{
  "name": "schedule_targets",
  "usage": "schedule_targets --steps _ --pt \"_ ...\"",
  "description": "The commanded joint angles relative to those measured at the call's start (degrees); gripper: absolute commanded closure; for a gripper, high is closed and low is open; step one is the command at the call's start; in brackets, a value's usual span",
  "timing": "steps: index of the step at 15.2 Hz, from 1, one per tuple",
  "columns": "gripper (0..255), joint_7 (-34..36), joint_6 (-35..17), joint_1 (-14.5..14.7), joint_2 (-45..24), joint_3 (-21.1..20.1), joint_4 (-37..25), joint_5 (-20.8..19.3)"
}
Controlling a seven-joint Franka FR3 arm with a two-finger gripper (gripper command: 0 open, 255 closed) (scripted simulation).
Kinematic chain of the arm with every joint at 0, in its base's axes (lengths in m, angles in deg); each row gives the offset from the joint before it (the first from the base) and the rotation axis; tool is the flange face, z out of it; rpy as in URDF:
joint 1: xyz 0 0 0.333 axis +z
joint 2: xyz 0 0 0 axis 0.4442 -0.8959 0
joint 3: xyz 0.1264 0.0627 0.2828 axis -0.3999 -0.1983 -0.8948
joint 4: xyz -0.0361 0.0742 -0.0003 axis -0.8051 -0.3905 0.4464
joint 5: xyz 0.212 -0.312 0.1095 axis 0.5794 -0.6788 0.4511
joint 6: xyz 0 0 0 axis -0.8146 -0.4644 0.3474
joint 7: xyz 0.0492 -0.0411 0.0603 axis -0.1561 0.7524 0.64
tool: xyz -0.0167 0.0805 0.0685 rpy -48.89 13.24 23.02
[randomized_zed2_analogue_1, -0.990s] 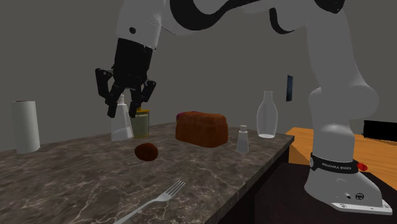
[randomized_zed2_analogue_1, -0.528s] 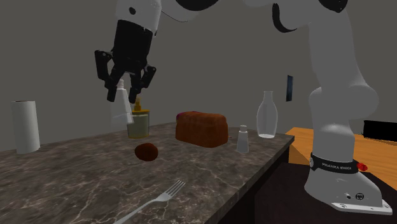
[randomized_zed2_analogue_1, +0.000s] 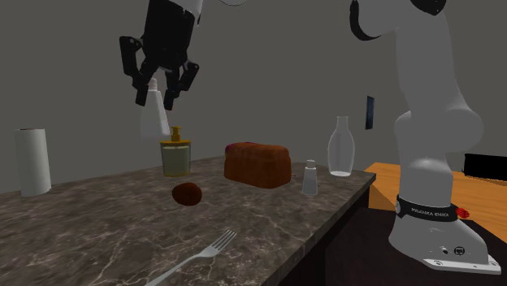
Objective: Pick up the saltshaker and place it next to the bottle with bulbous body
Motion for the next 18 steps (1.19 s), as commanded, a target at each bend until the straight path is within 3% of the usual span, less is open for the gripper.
schedule_targets --steps 1,18 --pt "255 -0.2 1.6 0.1 -0.1 -0.1 -1.7 0.1" --pt "255 -1.4 15.7 2.1 -2.8 -0.6 -18.1 -1.0"
